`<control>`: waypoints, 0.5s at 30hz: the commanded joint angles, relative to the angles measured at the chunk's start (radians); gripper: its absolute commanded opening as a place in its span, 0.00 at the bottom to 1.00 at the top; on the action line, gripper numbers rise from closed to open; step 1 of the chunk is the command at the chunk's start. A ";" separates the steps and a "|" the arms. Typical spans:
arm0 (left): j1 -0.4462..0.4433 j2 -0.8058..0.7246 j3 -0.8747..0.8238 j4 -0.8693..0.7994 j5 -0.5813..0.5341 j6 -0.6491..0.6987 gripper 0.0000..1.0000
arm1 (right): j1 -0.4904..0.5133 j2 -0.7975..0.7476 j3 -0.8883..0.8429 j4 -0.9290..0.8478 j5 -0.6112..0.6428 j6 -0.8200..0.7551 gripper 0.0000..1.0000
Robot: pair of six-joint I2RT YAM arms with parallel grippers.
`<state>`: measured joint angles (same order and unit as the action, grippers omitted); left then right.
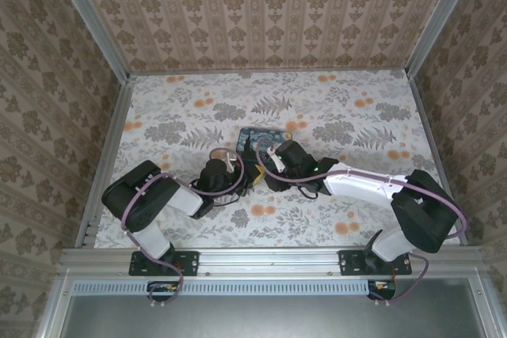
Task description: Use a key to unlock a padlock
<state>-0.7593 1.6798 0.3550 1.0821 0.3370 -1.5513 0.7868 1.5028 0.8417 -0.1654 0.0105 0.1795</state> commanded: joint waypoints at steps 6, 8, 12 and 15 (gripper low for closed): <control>-0.009 -0.029 0.027 0.010 0.022 0.017 0.00 | 0.084 0.073 0.055 -0.029 0.245 -0.148 0.43; -0.009 -0.029 0.027 0.010 0.022 0.017 0.00 | 0.091 0.087 0.056 -0.014 0.279 -0.161 0.43; -0.009 -0.030 0.029 0.010 0.024 0.017 0.00 | 0.093 0.108 0.054 0.015 0.328 -0.166 0.40; -0.008 -0.030 0.029 0.010 0.025 0.017 0.00 | 0.092 0.117 0.060 0.036 0.343 -0.161 0.38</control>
<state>-0.7593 1.6798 0.3580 1.0805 0.3374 -1.5513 0.8803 1.5993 0.8719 -0.1566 0.2733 0.0360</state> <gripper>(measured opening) 0.057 0.384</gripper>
